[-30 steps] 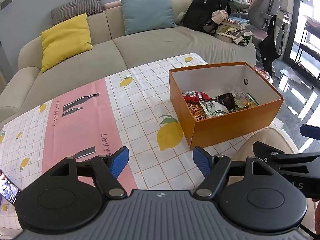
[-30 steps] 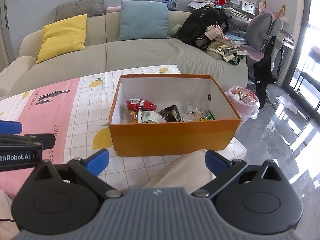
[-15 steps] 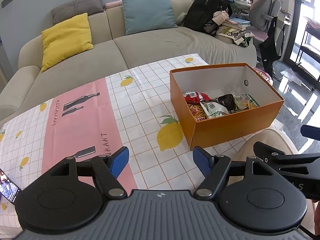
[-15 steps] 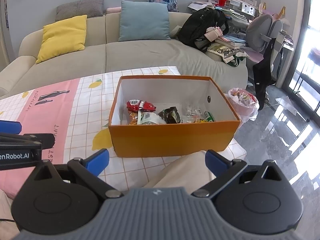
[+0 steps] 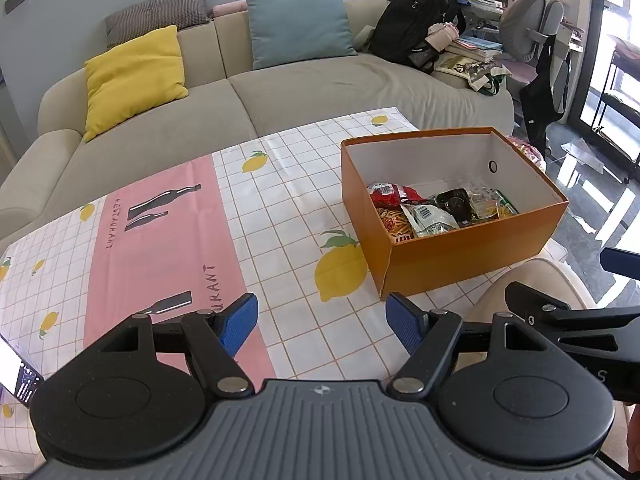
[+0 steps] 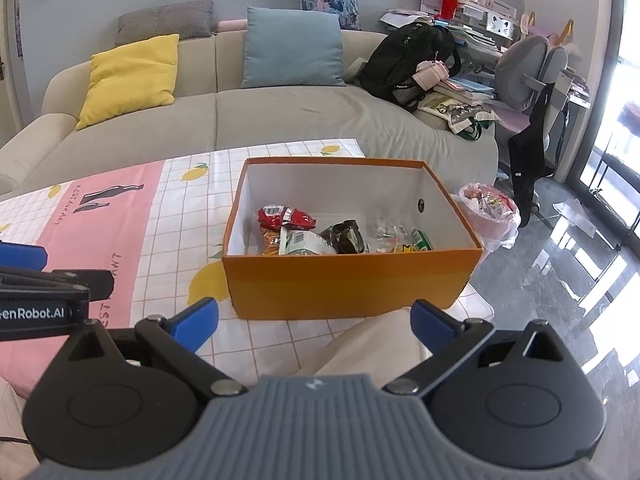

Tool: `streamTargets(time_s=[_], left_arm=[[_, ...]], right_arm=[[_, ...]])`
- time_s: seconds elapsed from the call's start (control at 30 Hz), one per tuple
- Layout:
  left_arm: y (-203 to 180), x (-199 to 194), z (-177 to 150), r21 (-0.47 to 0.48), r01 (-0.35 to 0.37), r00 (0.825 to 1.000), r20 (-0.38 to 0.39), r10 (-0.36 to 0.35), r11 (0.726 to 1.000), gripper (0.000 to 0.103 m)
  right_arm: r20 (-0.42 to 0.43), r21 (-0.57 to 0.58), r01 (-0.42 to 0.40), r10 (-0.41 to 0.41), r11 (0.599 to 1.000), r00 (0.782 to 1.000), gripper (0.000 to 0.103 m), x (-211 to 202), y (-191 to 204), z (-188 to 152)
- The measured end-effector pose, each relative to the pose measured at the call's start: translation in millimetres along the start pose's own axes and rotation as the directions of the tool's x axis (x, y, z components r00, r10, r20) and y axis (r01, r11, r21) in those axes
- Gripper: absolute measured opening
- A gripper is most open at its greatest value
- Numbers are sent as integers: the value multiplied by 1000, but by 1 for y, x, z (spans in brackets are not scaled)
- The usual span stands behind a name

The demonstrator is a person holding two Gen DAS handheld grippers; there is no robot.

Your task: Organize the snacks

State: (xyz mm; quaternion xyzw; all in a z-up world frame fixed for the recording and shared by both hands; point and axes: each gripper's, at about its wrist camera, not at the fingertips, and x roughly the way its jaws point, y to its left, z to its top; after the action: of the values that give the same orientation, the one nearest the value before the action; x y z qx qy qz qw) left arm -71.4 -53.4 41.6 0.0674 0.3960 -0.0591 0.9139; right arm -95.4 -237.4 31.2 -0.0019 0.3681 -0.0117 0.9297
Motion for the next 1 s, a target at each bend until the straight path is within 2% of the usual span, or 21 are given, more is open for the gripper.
streamTargets(time_s=[1.0], left_arm=[[-3,-5,2,7,3,1000,10,-3,1000,86]], right_arm=[[-22,-3,-16,15,1000,1000,100,3,4,-3]])
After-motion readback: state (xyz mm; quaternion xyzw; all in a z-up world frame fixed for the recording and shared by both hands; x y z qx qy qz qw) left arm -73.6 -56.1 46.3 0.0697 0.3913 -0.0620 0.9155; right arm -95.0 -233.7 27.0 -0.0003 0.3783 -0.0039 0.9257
